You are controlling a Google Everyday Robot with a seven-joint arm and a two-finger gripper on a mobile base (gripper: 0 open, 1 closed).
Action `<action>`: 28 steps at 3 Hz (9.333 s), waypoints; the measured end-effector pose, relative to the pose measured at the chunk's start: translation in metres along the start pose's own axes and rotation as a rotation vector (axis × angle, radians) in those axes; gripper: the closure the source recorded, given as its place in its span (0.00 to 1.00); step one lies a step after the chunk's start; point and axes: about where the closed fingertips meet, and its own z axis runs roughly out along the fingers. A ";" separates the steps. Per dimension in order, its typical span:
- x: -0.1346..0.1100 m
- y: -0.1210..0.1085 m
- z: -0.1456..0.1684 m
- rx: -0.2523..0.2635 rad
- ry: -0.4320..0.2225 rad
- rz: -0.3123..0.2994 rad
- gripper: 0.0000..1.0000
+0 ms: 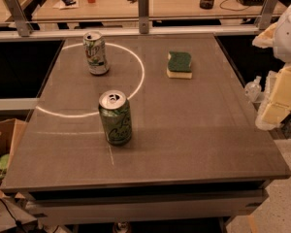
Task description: Move 7up can near sponge
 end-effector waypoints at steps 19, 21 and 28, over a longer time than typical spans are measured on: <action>-0.235 0.094 0.167 -0.412 -1.210 0.063 0.64; -0.152 0.077 0.134 -0.253 -1.137 0.258 1.00; -0.006 -0.092 0.112 0.455 -0.904 0.399 1.00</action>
Offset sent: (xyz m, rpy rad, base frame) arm -0.0054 -0.0027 0.0010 0.1443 0.0052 -0.0870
